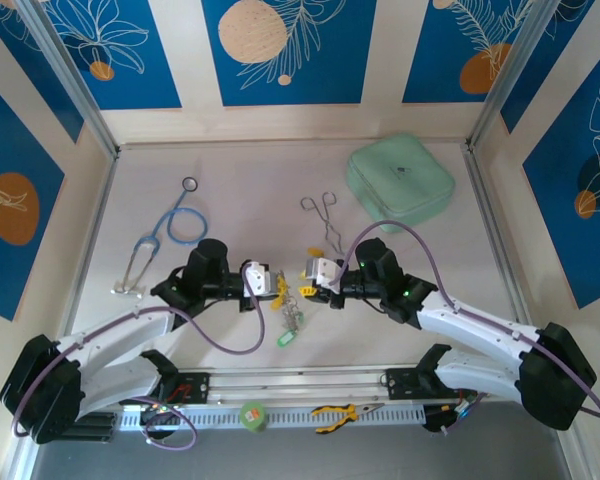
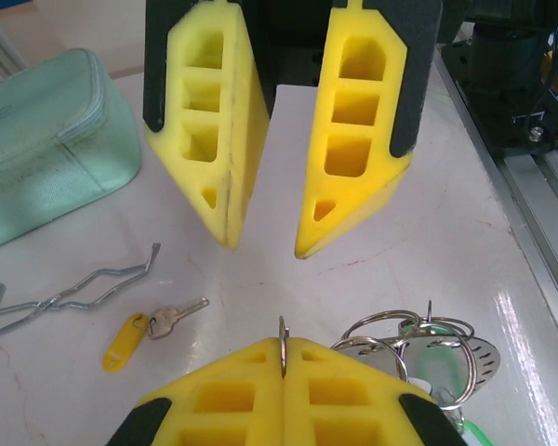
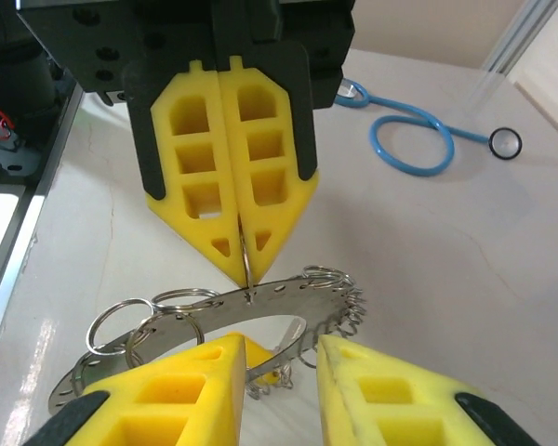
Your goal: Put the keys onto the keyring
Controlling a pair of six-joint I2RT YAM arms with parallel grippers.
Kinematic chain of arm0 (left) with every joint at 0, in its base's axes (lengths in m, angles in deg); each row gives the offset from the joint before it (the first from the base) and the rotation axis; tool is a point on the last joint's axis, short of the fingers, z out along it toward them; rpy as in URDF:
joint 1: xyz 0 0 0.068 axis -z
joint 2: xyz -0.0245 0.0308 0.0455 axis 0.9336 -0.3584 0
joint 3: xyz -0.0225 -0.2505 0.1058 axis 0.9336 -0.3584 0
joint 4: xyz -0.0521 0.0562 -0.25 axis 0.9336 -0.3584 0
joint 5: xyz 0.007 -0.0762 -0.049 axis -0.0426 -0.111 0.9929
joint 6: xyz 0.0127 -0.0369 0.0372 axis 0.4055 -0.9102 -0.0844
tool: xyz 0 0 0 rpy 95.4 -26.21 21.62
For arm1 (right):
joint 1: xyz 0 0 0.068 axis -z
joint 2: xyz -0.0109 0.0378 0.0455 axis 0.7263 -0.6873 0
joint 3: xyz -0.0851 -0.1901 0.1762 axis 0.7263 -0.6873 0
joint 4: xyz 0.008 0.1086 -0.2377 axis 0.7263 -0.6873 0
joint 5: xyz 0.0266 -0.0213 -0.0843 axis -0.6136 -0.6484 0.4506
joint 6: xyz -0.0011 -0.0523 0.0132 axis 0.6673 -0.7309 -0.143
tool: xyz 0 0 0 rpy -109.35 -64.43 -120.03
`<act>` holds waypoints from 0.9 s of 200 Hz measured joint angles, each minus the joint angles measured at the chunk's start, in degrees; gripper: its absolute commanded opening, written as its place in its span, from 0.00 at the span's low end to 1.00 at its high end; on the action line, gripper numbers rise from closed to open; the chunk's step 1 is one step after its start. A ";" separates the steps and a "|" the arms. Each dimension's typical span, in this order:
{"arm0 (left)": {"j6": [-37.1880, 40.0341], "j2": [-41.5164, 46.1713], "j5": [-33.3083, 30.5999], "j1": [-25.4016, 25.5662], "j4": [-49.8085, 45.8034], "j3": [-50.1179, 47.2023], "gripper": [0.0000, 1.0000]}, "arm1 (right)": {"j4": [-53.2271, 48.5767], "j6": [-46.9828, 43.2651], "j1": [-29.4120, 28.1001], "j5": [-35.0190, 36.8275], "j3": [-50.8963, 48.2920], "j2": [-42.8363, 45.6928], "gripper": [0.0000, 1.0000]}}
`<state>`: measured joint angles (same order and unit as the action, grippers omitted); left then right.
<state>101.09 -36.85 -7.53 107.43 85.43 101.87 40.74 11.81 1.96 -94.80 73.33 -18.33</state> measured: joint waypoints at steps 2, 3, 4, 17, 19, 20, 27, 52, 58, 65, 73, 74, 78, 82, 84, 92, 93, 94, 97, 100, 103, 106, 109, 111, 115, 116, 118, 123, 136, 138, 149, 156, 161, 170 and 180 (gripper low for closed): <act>-0.15 0.00 0.00 0.00 0.26 -0.09 0.00 | -0.07 -0.20 -0.04 0.02 0.00 -0.02 0.27; -0.22 0.00 0.00 0.00 0.37 -0.15 0.00 | -0.07 -0.33 -0.11 0.02 0.00 -0.07 0.27; -0.24 0.00 0.00 0.00 0.44 -0.17 0.00 | -0.07 -0.39 -0.15 0.02 0.00 -0.09 0.27; -0.96 0.00 0.04 0.00 1.68 -0.66 0.00 | -0.07 -1.27 -0.83 0.04 0.02 -1.03 0.27; -1.11 0.00 0.04 0.00 1.95 -0.72 0.00 | -0.07 -1.31 -0.98 0.09 0.02 -1.22 0.27; -1.11 0.00 0.07 0.00 2.01 -0.79 0.00 | -0.04 -1.31 -1.03 0.09 0.02 -1.27 0.27; -1.33 0.00 0.20 0.00 2.62 -0.98 0.00 | -0.09 -1.68 -1.60 0.11 0.02 -2.12 0.27; -2.27 -0.02 0.66 0.00 3.43 -1.36 0.00 | 0.52 -1.75 -3.23 0.44 0.02 -5.14 0.26; -2.32 -0.02 0.79 0.00 3.56 -1.49 0.00 | 0.85 -1.73 -3.45 0.50 0.04 -5.57 0.26; -2.32 -0.02 0.98 0.00 3.85 -1.66 0.00 | 1.18 -1.73 -3.65 0.57 0.04 -5.86 0.26; -2.32 -0.02 1.27 0.00 4.13 -1.79 0.00 | 1.46 -1.70 -3.78 0.70 0.07 -6.03 0.26; -2.32 -0.02 1.31 0.00 4.13 -1.81 0.00 | 1.49 -1.70 -3.80 0.70 0.07 -6.03 0.26; -2.32 -0.02 1.42 0.00 4.22 -1.88 0.00 | 1.62 -1.70 -3.80 0.70 0.07 -6.03 0.26; -2.32 -0.02 1.53 0.00 4.28 -1.92 0.00 | 1.64 -1.70 -3.80 0.70 0.07 -6.03 0.26; -2.32 -0.02 1.53 0.00 4.37 -1.95 0.00 | 1.64 -1.70 -3.80 0.72 0.07 -6.03 0.26; -2.29 -0.02 1.57 0.00 4.48 -1.99 0.00 | 1.66 -1.70 -3.80 0.74 0.07 -6.03 0.26; -2.32 -0.02 1.60 0.00 4.50 -2.01 0.00 | 1.68 -1.73 -3.80 0.74 0.07 -6.03 0.26; -2.32 -0.02 1.62 0.00 4.52 -2.01 0.00 | 1.68 -1.70 -3.80 0.76 0.07 -6.03 0.26; -2.29 -0.02 1.68 0.00 4.55 -2.03 0.00 | 1.66 -1.73 -3.80 0.83 0.07 -6.03 0.26; -2.29 -0.02 1.73 0.00 4.57 -2.08 0.00 | 1.64 -1.70 -3.80 0.92 0.07 -6.01 0.26; -2.29 -0.02 1.75 0.00 4.59 -2.10 0.00 | 1.62 -1.73 -3.80 0.96 0.07 -6.01 0.26; -2.27 -0.02 1.77 0.00 4.61 -2.10 0.00 | 1.62 -1.73 -3.80 1.03 0.07 -5.99 0.26; -2.27 -0.02 1.79 0.00 4.68 -2.12 0.00 | 1.60 -1.73 -3.80 1.11 0.07 -5.97 0.26; -2.27 -0.02 1.84 0.00 4.81 -2.16 0.00 | 1.60 -1.73 -3.80 1.14 0.07 -5.95 0.26; -2.27 -0.02 1.92 0.00 4.92 -2.19 0.00 | 1.57 -1.75 -3.80 1.20 0.07 -5.90 0.27; -2.27 -0.02 1.92 0.00 4.92 -2.21 0.00 | 1.55 -1.77 -3.80 1.20 0.07 -5.90 0.27; -2.27 -0.02 1.97 0.00 4.98 -2.23 0.00 | 1.51 -1.77 -3.78 1.22 0.07 -5.84 0.27; -2.23 -0.02 2.10 0.00 5.31 -2.29 0.00 | 1.38 -1.84 -3.78 1.36 0.07 -5.62 0.27; -2.01 -0.02 2.56 0.00 6.12 -2.51 0.00 | 1.01 -2.21 -3.69 1.42 0.07 -4.74 0.27; -1.81 -0.02 2.62 0.00 6.16 -2.54 0.00 | 0.94 -2.34 -3.65 1.40 0.07 -4.50 0.27; -0.52 -0.02 2.84 0.02 6.51 -2.71 0.00 | 0.48 -2.95 -3.45 1.51 0.07 -3.32 0.27; 0.59 0.00 2.80 0.20 6.71 -2.86 0.00 | 0.04 -3.65 -3.34 1.62 0.07 -2.47 0.27; 1.68 0.00 2.58 0.42 6.75 -2.95 0.00 | -0.20 -4.15 -3.30 1.84 0.07 -1.99 0.27; 4.04 0.11 1.73 1.01 6.88 -3.17 0.00 | -0.79 -5.75 -3.30 2.10 0.07 -1.09 0.27; 6.82 0.48 0.26 1.79 7.17 -3.56 0.00 | -1.07 -7.65 -3.41 2.71 0.02 -0.55 0.27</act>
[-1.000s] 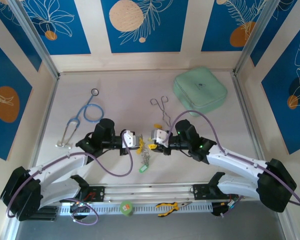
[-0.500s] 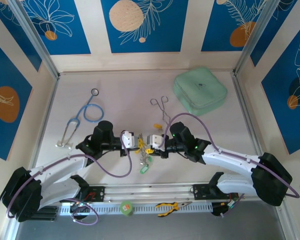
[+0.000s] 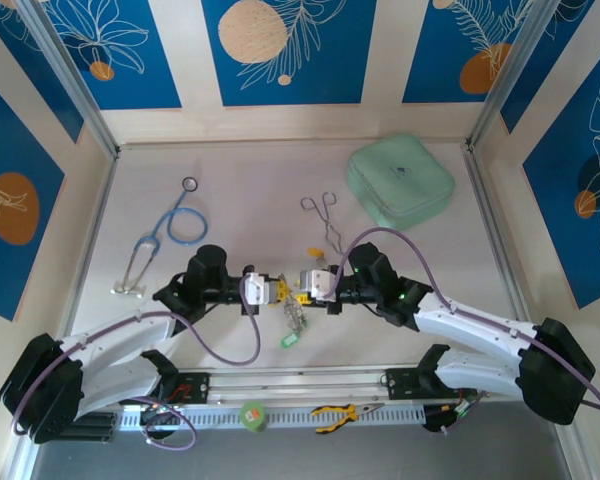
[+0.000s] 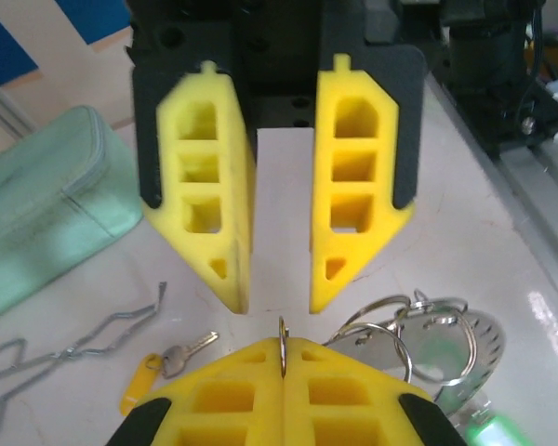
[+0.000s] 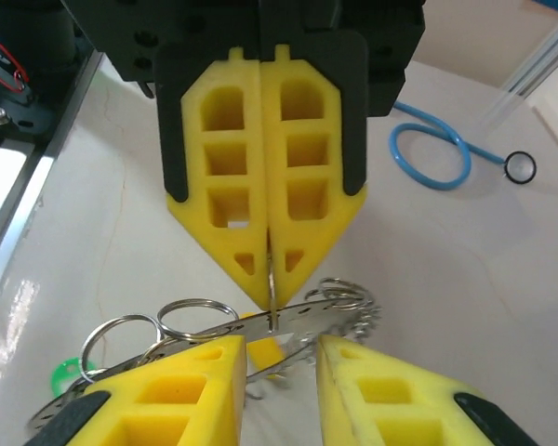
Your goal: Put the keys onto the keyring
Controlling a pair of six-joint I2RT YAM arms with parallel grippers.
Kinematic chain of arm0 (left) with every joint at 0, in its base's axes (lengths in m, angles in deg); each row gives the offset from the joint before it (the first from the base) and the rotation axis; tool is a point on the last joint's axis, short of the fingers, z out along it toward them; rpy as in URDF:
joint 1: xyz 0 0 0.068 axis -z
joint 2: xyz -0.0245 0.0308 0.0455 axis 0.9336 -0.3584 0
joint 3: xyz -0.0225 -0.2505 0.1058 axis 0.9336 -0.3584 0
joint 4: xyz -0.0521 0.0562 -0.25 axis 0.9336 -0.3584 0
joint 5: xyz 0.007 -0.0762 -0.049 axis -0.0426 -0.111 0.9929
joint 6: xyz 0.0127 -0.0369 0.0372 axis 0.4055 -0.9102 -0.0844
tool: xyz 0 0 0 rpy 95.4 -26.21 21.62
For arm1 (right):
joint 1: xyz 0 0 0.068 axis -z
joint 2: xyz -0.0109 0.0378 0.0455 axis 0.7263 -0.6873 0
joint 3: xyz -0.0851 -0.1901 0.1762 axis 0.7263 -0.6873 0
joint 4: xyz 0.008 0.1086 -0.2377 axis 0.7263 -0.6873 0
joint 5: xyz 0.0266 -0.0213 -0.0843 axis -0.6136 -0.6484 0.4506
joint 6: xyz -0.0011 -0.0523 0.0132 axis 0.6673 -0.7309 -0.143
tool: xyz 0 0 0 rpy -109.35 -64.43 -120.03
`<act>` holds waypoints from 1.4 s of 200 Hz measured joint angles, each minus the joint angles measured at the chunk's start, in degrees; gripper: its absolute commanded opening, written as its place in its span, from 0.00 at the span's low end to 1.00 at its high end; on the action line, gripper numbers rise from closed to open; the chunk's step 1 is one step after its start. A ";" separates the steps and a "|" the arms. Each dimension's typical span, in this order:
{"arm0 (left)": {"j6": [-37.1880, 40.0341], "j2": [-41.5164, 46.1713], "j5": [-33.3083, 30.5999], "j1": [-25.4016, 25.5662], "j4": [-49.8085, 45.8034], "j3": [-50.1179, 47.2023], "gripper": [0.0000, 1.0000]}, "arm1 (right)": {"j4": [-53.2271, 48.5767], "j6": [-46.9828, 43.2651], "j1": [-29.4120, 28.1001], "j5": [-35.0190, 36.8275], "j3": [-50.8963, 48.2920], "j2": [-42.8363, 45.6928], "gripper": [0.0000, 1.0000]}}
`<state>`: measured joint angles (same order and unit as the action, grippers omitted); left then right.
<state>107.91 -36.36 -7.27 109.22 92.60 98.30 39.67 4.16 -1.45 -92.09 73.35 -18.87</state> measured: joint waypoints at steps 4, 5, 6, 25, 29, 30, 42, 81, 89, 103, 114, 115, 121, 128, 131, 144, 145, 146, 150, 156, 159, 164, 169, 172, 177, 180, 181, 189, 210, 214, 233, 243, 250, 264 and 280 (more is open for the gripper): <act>0.92 0.24 -0.55 0.24 0.13 -0.15 0.00 | -0.07 -0.68 -0.02 0.39 -0.02 0.13 0.27; 1.38 0.31 -0.74 0.35 0.17 -0.22 0.00 | -0.07 -0.96 -0.02 0.48 -0.02 0.15 0.27; 1.57 0.35 -0.85 0.39 0.20 -0.26 0.00 | -0.09 -1.07 -0.02 0.55 -0.02 0.17 0.27; 6.08 1.29 -3.41 1.18 1.40 -1.05 0.00 | -0.15 -3.63 -0.31 2.38 -0.09 0.15 0.26; 6.67 1.38 -3.82 1.18 1.57 -1.11 0.00 | -0.11 -4.07 -0.35 2.78 -0.15 0.13 0.26; 6.93 1.42 -3.91 1.18 1.66 -1.14 0.00 | -0.09 -4.15 -0.35 2.86 -0.17 0.13 0.26; 8.81 1.53 -4.98 1.20 2.12 -1.25 0.00 | 0.35 -5.07 -0.52 3.91 -0.46 0.02 0.26; 10.64 1.53 -5.73 1.22 2.60 -1.51 0.00 | 2.75 -6.38 -0.87 5.77 -0.81 -1.66 0.25; 10.49 1.53 -5.75 1.22 2.82 -1.66 0.00 | 3.13 -6.47 -0.96 5.77 -0.81 -1.86 0.25; 9.60 1.49 -5.68 1.22 3.43 -1.95 0.00 | 4.11 -6.45 -1.05 5.75 -0.81 -2.21 0.25; 8.13 1.27 -5.62 1.20 3.89 -1.99 0.00 | 4.90 -6.43 -1.16 5.57 -0.81 -2.60 0.24; 8.02 1.27 -5.62 1.20 3.93 -1.99 0.00 | 4.92 -6.45 -1.16 5.53 -0.81 -2.62 0.24; 7.04 1.11 -5.46 1.20 4.31 -2.03 0.00 | 5.31 -6.43 -1.20 5.35 -0.81 -2.86 0.24; 5.79 0.87 -5.16 1.20 4.90 -2.05 0.00 | 5.60 -6.43 -1.33 5.18 -0.81 -3.04 0.24; 5.35 0.72 -5.01 1.20 5.14 -2.10 0.00 | 5.70 -6.43 -1.36 5.07 -0.81 -3.13 0.24; 2.82 0.15 -4.42 1.16 6.51 -2.49 0.00 | 5.79 -6.38 -1.40 4.44 -0.81 -3.21 0.23; 2.49 0.07 -4.35 1.14 6.71 -2.56 0.00 | 5.79 -6.40 -1.40 4.39 -0.81 -3.23 0.23; 2.32 0.02 -4.33 1.14 6.86 -2.58 0.00 | 5.81 -6.38 -1.40 4.28 -0.81 -3.23 0.23; 1.40 -0.17 -4.11 1.09 7.56 -2.82 0.00 | 5.79 -6.32 -1.40 4.15 -0.81 -3.23 0.22; 0.26 -0.50 -3.74 1.01 8.41 -3.10 0.00 | 5.75 -6.21 -1.40 3.78 -0.81 -3.23 0.21; -0.44 -0.66 -3.50 0.92 8.94 -3.28 0.00 | 5.75 -6.19 -1.40 3.69 -0.81 -3.23 0.20; -1.42 -0.94 -3.19 0.85 9.53 -3.41 0.00 | 5.73 -5.99 -1.40 3.41 -0.81 -3.23 0.19; -2.16 -1.18 -2.95 0.74 10.03 -3.52 0.00 | 5.73 -5.90 -1.40 3.26 -0.81 -3.23 0.17; -2.71 -1.33 -2.82 0.70 10.40 -3.56 0.00 | 5.75 -5.92 -1.40 3.08 -0.81 -3.23 0.16; -3.52 -1.57 -2.58 0.55 10.93 -3.69 0.00 | 5.77 -5.62 -1.36 2.86 -0.81 -3.23 0.15; -4.15 -1.73 -2.38 0.46 11.28 -3.76 0.00 | 5.79 -5.55 -1.36 2.69 -0.81 -3.23 0.13; -4.28 -1.77 -2.34 0.42 11.37 -3.78 0.00 | 5.79 -5.49 -1.36 2.67 -0.81 -3.23 0.13; -5.38 -2.12 -1.84 0.26 11.98 -3.89 0.00 | 5.79 -5.03 -1.31 2.49 -0.81 -3.23 0.09; -8.04 -2.89 -0.96 -0.22 13.27 -4.13 0.00 | 5.73 -3.96 -0.96 2.12 -0.83 -3.30 0.00; -8.57 -3.04 -0.79 -0.31 13.55 -4.17 0.00 | 5.75 -4.04 -0.94 2.08 -0.83 -3.37 0.00; -10.40 -3.63 -0.46 -0.61 14.29 -4.42 0.11 | 6.08 -3.39 -0.68 1.88 -0.85 -4.00 0.00; -11.32 -3.74 -0.48 -0.66 14.62 -4.59 0.18 | 6.21 -3.04 -0.63 1.62 -0.85 -4.28 0.00; -11.74 -3.74 -0.52 -0.70 14.71 -4.66 0.24 | 6.16 -2.91 -0.66 1.36 -0.85 -4.35 0.00; -11.98 -3.52 -1.16 -0.94 15.02 -4.72 0.29 | 5.81 -2.56 -0.63 0.55 -0.90 -4.35 0.00; -10.84 -2.25 -1.73 -0.96 13.51 -4.74 0.34 | 5.64 -2.38 -0.66 -0.26 -0.90 -4.35 0.00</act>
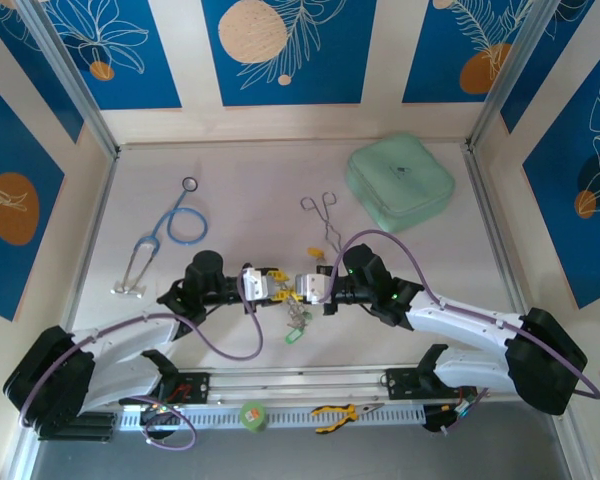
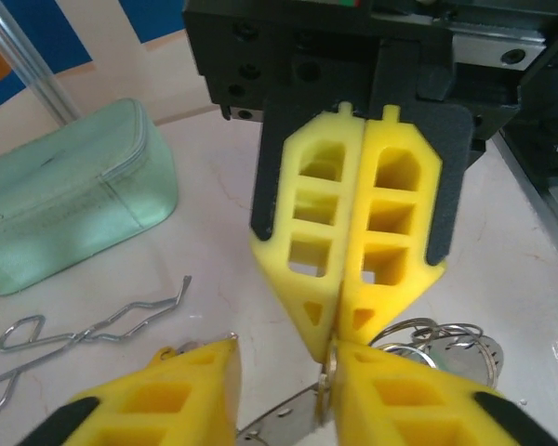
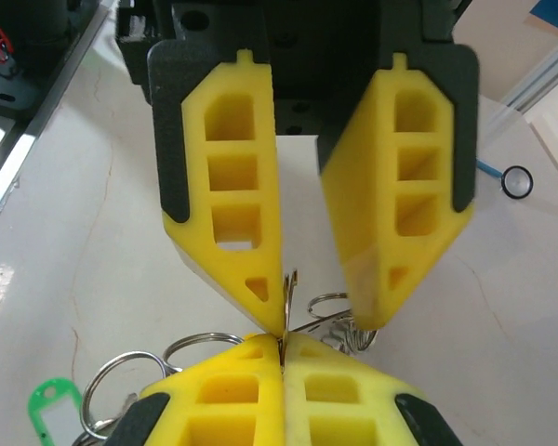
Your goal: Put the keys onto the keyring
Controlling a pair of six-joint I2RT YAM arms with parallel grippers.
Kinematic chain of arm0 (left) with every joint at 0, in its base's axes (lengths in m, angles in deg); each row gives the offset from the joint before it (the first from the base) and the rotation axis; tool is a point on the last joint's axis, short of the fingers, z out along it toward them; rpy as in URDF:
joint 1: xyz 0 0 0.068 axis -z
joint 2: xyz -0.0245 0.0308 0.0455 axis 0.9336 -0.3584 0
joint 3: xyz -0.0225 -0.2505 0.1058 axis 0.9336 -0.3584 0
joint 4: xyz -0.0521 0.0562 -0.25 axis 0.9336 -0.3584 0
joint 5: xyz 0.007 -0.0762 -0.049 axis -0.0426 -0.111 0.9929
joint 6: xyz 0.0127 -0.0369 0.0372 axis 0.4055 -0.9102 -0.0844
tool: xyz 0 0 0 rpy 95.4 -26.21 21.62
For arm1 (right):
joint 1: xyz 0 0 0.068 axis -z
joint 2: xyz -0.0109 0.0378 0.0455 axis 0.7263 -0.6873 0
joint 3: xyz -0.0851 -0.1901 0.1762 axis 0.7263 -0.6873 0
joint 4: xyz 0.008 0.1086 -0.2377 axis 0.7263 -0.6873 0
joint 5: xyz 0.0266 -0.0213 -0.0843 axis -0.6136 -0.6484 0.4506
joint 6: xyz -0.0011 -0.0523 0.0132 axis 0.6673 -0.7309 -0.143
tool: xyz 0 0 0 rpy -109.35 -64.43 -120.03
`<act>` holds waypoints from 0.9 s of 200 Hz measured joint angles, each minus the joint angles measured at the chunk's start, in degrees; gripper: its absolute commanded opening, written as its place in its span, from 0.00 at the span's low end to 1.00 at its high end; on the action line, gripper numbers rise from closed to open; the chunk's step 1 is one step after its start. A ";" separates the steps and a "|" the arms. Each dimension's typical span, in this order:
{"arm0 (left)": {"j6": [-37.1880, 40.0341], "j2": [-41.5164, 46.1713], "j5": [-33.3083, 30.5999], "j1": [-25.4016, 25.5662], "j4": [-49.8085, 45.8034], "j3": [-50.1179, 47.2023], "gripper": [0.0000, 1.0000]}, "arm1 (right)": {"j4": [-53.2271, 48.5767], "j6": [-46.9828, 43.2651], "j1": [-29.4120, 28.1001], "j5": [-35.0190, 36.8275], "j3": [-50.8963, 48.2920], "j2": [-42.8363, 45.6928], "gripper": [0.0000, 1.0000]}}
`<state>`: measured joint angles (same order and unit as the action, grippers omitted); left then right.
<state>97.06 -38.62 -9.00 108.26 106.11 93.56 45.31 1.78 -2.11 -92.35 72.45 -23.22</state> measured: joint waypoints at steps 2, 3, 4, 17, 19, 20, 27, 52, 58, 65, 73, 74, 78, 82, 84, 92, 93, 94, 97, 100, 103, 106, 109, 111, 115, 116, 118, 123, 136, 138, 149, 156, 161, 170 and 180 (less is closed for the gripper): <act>0.00 0.22 -0.11 0.00 -0.20 0.00 0.35 | 0.00 0.04 0.00 -0.09 0.00 0.00 0.00; 0.00 0.31 -0.13 0.00 -0.31 0.00 0.35 | -0.02 0.04 0.00 -0.13 0.00 0.00 0.00; 0.09 0.48 -0.20 0.00 -0.48 0.00 0.35 | -0.02 0.04 0.00 -0.20 0.00 0.00 0.00; 1.31 2.08 -0.63 0.02 -2.47 0.00 0.36 | 0.02 0.11 -0.07 -0.66 0.00 0.00 0.00; 1.44 2.27 -0.70 0.02 -2.69 0.00 0.36 | 0.02 0.11 -0.07 -0.68 0.00 0.00 0.00; 1.62 2.47 -0.72 0.02 -2.97 0.00 0.36 | 0.04 0.11 -0.07 -0.68 0.00 0.00 0.00; 2.29 3.30 -0.81 0.02 -4.28 0.00 0.36 | 0.04 0.28 -0.04 -0.66 0.00 0.00 0.00; 4.70 5.09 -1.66 0.20 -8.20 0.02 0.32 | -0.02 0.50 -0.04 -0.63 0.00 -0.02 0.00; 5.07 5.20 -1.86 0.20 -8.85 0.02 0.30 | -0.07 0.50 -0.04 -0.63 0.00 -0.02 0.00; 5.55 5.20 -1.97 0.22 -9.57 0.02 0.29 | -0.17 0.50 -0.04 -0.61 0.00 -0.02 0.00; 6.03 5.20 -2.03 0.24 -10.40 0.02 0.27 | -0.22 0.50 -0.04 -0.52 0.00 -0.07 0.00; 6.03 5.20 -2.03 0.24 -10.49 0.02 0.26 | -0.22 0.50 -0.04 -0.52 0.02 -0.07 0.00; 6.34 5.20 -2.03 0.24 -10.88 0.02 0.26 | -0.22 0.50 -0.04 -0.46 0.02 -0.07 0.00; 6.34 5.18 -2.03 0.24 -11.19 0.02 0.25 | -0.24 0.52 -0.04 -0.46 0.02 -0.07 0.00; 6.51 5.18 -2.03 0.24 -11.28 0.02 0.25 | -0.24 0.50 -0.04 -0.46 0.02 -0.07 0.00; 6.60 5.18 -2.05 0.24 -11.65 0.02 0.23 | -0.26 0.52 -0.04 -0.46 0.04 -0.07 0.00; 6.56 5.18 -2.03 0.24 -11.69 0.02 0.22 | -0.26 0.52 -0.04 -0.46 0.04 -0.07 0.00; 6.51 5.18 -2.03 0.24 -11.72 0.02 0.22 | -0.28 0.52 -0.04 -0.46 0.04 -0.07 0.00; 6.62 5.18 -2.05 0.24 -11.76 0.02 0.21 | -0.31 0.55 -0.04 -0.46 0.04 -0.07 0.00; 6.60 5.18 -2.03 0.24 -11.82 0.02 0.20 | -0.31 0.57 -0.04 -0.46 0.07 -0.07 0.00; 6.75 5.18 -2.05 0.24 -11.87 0.02 0.18 | -0.35 0.72 -0.04 -0.46 0.09 -0.07 0.00; 6.82 5.16 -2.03 0.24 -11.91 0.02 0.17 | -0.37 0.72 -0.07 -0.46 0.09 -0.09 0.00; 6.75 5.14 -2.05 0.24 -11.91 0.02 0.16 | -0.35 0.79 -0.07 -0.46 0.11 -0.09 0.00; 6.99 5.14 -2.03 0.24 -11.89 0.02 0.16 | -0.37 0.83 -0.07 -0.48 0.11 -0.09 0.00; 6.75 5.05 -2.05 0.24 -11.89 0.02 0.15 | -0.37 0.90 -0.07 -0.48 0.13 -0.09 0.00; 6.82 5.05 -2.05 0.24 -11.89 0.02 0.15 | -0.37 0.92 -0.07 -0.48 0.13 -0.09 0.00; 7.02 5.03 -2.03 0.26 -11.89 0.02 0.15 | -0.37 0.94 -0.07 -0.48 0.13 -0.11 0.00; 6.88 4.90 -2.05 0.26 -11.82 0.02 0.14 | -0.37 0.94 -0.07 -0.48 0.15 -0.15 0.00; 6.80 4.42 -2.10 0.28 -11.41 0.02 0.14 | -0.37 0.94 -0.11 -0.50 0.31 -0.46 0.00; 6.78 4.37 -2.10 0.28 -11.37 0.02 0.14 | -0.37 0.96 -0.13 -0.48 0.33 -0.52 0.00; 6.56 4.00 -2.27 0.28 -10.82 0.02 0.15 | -0.46 0.96 -0.33 -0.48 0.52 -0.83 0.00; 6.40 3.80 -2.40 0.28 -10.43 0.02 0.15 | -0.57 0.94 -0.44 -0.52 0.66 -0.98 0.00; 6.29 3.69 -2.45 0.28 -10.12 0.02 0.15 | -0.57 0.96 -0.50 -0.52 0.72 -1.09 0.00; 6.14 3.52 -2.49 0.28 -9.57 0.02 0.11 | -0.70 0.94 -0.61 -0.68 0.94 -1.25 0.00; 5.66 3.50 -2.67 0.28 -9.09 0.02 0.02 | -0.83 0.94 -0.66 -0.70 1.11 -1.42 0.00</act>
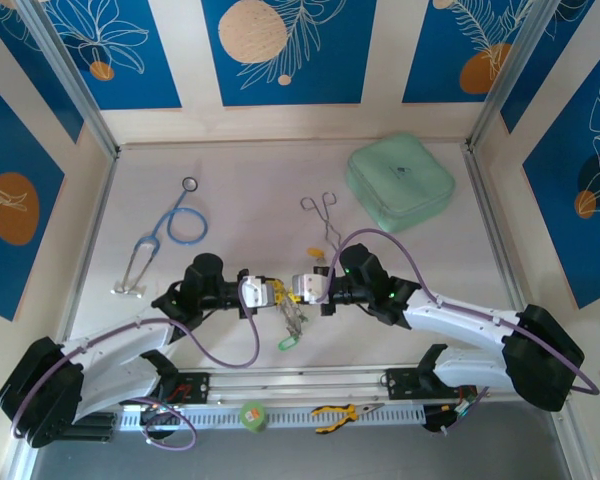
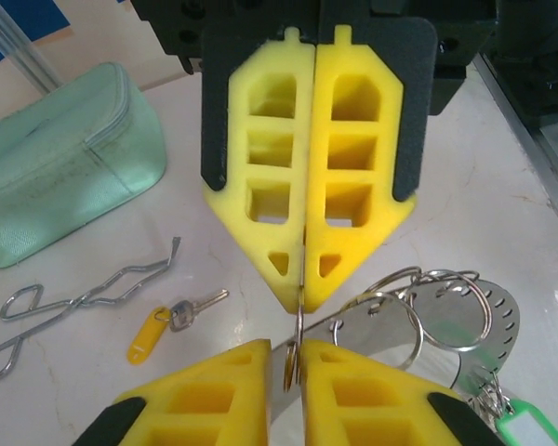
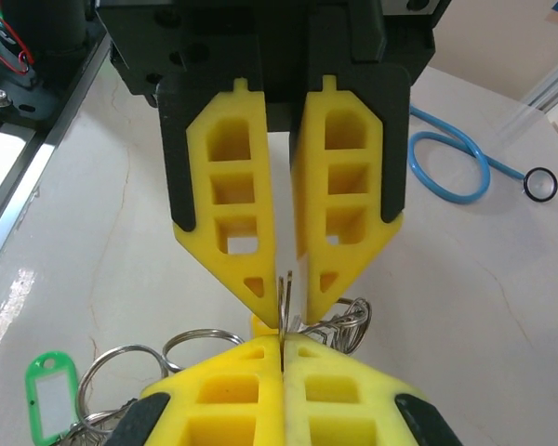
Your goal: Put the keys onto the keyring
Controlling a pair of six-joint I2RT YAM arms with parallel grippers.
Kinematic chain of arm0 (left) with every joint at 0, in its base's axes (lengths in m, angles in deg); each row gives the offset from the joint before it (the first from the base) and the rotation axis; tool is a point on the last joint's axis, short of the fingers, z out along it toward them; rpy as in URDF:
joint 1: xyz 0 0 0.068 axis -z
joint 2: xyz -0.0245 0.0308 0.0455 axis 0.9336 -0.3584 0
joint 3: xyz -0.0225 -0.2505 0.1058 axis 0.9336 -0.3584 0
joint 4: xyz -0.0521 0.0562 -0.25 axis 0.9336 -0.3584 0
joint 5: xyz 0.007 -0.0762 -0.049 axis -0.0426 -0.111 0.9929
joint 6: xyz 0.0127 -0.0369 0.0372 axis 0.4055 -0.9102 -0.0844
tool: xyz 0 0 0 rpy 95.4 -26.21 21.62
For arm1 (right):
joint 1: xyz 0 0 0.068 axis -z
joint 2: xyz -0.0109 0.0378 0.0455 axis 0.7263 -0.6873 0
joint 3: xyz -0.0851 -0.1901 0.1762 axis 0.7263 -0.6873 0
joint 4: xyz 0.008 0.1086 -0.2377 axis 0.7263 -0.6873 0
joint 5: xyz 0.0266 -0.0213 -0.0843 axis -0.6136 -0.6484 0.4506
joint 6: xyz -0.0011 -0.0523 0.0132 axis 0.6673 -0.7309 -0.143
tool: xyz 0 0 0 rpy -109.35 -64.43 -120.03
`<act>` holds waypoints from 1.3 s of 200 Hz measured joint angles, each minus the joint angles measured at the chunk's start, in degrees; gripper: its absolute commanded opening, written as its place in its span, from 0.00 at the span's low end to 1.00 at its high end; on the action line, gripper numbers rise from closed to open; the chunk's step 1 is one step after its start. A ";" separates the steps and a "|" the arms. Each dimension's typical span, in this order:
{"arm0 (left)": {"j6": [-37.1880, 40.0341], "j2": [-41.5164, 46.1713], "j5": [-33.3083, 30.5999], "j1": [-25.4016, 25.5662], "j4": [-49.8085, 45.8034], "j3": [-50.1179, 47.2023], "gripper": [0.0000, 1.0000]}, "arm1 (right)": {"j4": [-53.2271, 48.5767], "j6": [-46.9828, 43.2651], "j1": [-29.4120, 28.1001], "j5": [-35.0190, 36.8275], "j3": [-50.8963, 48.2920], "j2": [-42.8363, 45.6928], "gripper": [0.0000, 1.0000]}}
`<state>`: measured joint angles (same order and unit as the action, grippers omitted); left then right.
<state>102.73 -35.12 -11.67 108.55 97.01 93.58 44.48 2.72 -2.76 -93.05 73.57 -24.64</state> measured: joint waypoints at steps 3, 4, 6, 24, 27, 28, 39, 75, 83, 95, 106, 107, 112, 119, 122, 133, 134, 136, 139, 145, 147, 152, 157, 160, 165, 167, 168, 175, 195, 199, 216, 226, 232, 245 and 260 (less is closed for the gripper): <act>0.07 0.00 -0.02 0.00 0.13 0.00 0.00 | -0.07 0.00 0.00 0.00 0.07 -0.04 0.00; 0.22 0.00 -0.02 0.00 0.15 0.00 0.00 | -0.13 0.00 0.00 0.04 0.11 -0.07 0.00; 0.04 0.00 -0.04 0.00 0.13 0.00 0.00 | -0.17 0.00 0.00 0.04 0.15 -0.07 0.00; -0.04 0.02 -0.17 0.00 0.17 0.00 0.00 | -0.68 0.04 0.22 0.04 0.52 -0.09 0.01; -0.02 0.00 -0.17 0.00 0.17 0.00 0.00 | -0.74 0.07 0.24 0.02 0.55 -0.09 0.05; -0.02 0.02 -0.17 0.00 0.17 0.00 0.00 | -0.74 0.07 0.28 0.02 0.55 -0.09 0.06; 0.02 0.02 -0.15 0.00 0.17 0.00 0.00 | -0.83 0.39 0.55 -0.33 0.55 -0.09 0.15; 0.17 0.00 0.11 0.09 0.85 0.00 0.00 | -0.90 0.66 1.68 -3.19 0.92 -1.31 0.20; 0.17 -0.02 0.28 0.09 1.05 0.00 0.00 | -0.85 0.61 1.90 -3.63 1.01 -1.75 0.20; 0.15 -0.35 0.76 0.09 1.44 0.00 0.00 | -0.87 0.59 2.16 -4.35 1.18 -2.27 0.20; 0.15 -0.72 1.14 0.09 1.86 0.00 0.00 | -0.87 0.57 2.34 -4.85 1.38 -2.69 0.19; 0.15 -0.76 1.18 0.09 1.90 0.00 0.00 | -0.85 0.57 2.36 -4.90 1.38 -2.71 0.19; 0.15 -0.92 1.36 0.09 1.97 0.00 0.00 | -0.85 0.57 2.40 -5.11 1.46 -2.86 0.19; 0.15 -1.09 1.44 0.09 2.05 0.00 0.00 | -0.83 0.57 2.54 -5.38 1.49 -3.06 0.19; 0.15 -1.18 1.53 0.09 2.08 0.00 0.00 | -0.85 0.55 2.58 -5.51 1.51 -3.10 0.18; 0.17 -1.51 1.84 0.09 2.25 0.00 0.00 | -0.87 0.59 2.84 -6.01 1.51 -3.15 0.17; 0.15 -1.53 1.88 0.09 2.29 0.00 0.00 | -0.87 0.59 2.86 -6.03 1.51 -3.13 0.17; 0.15 -1.60 1.97 0.09 2.34 0.00 0.00 | -0.85 0.59 2.89 -6.12 1.49 -3.13 0.16; 0.17 -1.66 2.05 0.09 2.38 0.00 0.00 | -0.85 0.61 2.93 -6.23 1.49 -3.15 0.16; 0.17 -1.77 2.27 0.09 2.56 0.00 0.00 | -0.85 0.63 3.02 -6.45 1.51 -3.13 0.14; 0.17 -1.79 2.34 0.09 2.62 0.00 0.00 | -0.85 0.61 3.04 -6.45 1.51 -3.15 0.13; 0.15 -1.92 2.47 0.09 2.78 0.00 0.00 | -0.83 0.68 3.10 -6.64 1.51 -3.15 0.11; 0.15 -2.03 2.62 0.09 2.89 0.00 0.00 | -0.83 0.52 3.21 -6.84 1.51 -3.15 0.08; 0.15 -2.12 2.64 0.09 3.02 0.00 0.00 | -0.87 0.70 3.28 -6.84 1.51 -3.15 0.07; 0.09 -2.25 2.67 0.09 3.21 0.00 0.00 | -0.87 0.59 3.37 -6.93 1.51 -3.15 0.04; -0.04 -2.29 2.67 0.09 3.21 0.00 0.00 | -0.90 0.68 3.41 -6.95 1.51 -3.15 0.03; -0.07 -2.32 2.67 0.09 3.23 0.00 0.00 | -0.90 0.57 3.45 -6.97 1.51 -3.15 0.02; -0.31 -2.49 2.75 0.04 3.34 0.00 0.00 | -0.90 0.61 3.61 -7.21 1.51 -3.21 0.00; -0.96 -2.86 2.80 -0.07 3.69 0.00 0.14 | -0.50 0.61 3.89 -7.54 1.55 -3.78 0.00; -1.11 -2.86 2.75 -0.07 3.74 0.00 0.24 | -0.44 0.63 3.93 -7.56 1.55 -3.80 0.00; -1.73 -2.78 1.68 -0.09 4.66 0.00 0.53 | -0.72 0.63 3.91 -7.72 1.57 -3.78 0.00; -1.97 -2.03 0.74 -0.07 4.79 -0.02 0.64 | -0.85 0.63 3.93 -7.48 1.57 -3.67 0.00; -2.05 -1.18 0.09 -0.04 4.68 -0.13 0.68 | -1.11 0.68 3.93 -7.21 1.57 -3.43 0.00; -2.38 1.51 -1.81 -0.04 3.67 -0.22 0.74 | -2.25 0.72 3.93 -6.34 1.57 -2.40 0.00; -2.69 5.66 -4.24 -0.04 1.73 -0.22 0.79 | -4.39 0.87 3.93 -5.07 1.57 -0.35 0.00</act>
<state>100.04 -29.46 -15.91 108.50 98.74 93.36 40.09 3.59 1.17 -98.12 75.14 -24.99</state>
